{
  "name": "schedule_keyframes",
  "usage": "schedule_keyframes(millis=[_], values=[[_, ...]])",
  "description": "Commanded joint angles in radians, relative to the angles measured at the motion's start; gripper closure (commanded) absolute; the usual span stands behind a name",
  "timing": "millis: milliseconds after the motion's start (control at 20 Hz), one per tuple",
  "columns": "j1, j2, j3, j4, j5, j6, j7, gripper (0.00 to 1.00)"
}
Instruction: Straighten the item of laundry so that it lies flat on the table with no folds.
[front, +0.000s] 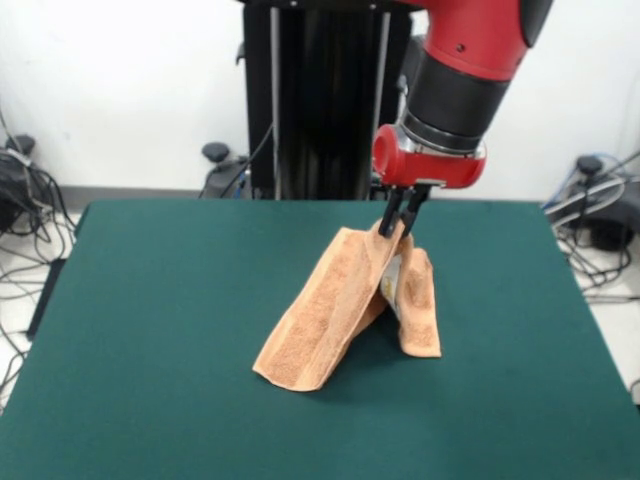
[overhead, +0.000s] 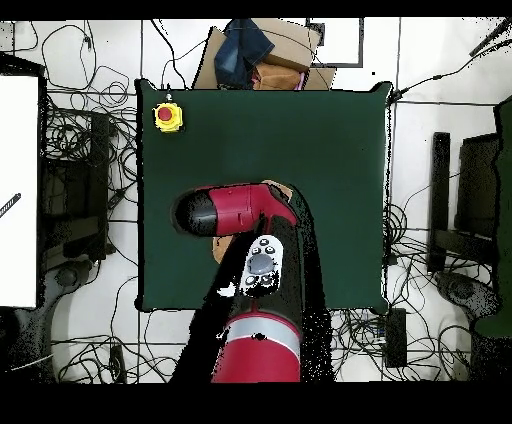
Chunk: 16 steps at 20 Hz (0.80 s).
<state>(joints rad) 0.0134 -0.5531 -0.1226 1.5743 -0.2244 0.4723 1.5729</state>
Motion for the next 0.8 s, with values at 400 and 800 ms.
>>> schedule_keyframes(millis=[400, 800], values=[[0.048, -0.011, 0.079, 0.019, 0.036, 0.048, 0.147, 1.0], [0.138, -0.036, 0.043, 0.002, 0.082, 0.139, 0.21, 1.0]])
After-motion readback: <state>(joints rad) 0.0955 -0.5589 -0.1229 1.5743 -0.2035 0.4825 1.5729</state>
